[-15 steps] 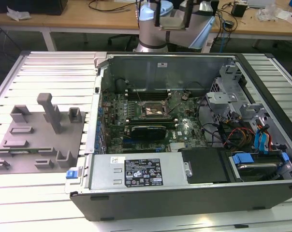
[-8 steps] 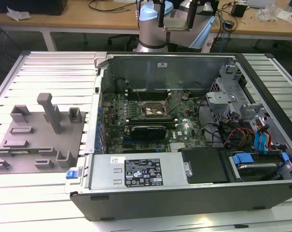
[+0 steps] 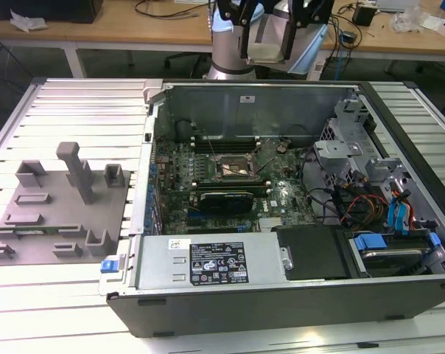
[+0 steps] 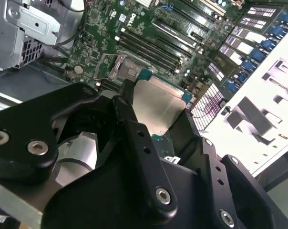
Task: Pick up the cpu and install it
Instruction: 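Pick up the cpu and move it towards the insertion slot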
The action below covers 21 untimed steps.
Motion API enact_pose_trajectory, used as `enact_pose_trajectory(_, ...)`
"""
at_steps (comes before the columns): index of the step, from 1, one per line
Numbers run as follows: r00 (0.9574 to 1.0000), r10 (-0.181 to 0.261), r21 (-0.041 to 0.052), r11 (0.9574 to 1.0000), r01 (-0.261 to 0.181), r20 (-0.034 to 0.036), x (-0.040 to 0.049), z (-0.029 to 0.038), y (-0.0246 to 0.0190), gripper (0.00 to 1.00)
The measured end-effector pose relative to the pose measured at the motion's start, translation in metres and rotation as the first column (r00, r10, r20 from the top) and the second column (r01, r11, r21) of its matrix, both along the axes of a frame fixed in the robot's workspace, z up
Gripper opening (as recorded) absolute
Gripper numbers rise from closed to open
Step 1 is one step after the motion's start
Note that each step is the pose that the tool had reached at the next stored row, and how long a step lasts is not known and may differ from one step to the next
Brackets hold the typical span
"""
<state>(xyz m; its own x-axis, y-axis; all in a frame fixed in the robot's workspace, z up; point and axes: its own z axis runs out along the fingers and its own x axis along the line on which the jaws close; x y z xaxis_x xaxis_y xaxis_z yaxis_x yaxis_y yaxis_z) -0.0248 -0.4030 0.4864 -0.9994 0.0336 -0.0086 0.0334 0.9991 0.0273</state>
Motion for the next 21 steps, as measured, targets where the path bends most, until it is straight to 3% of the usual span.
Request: enact_pose_trajectory(21,1.0000,0.000,-0.0018,1.0000,0.000,0.0000,0.0038,-0.0509,0.0000,0.55)
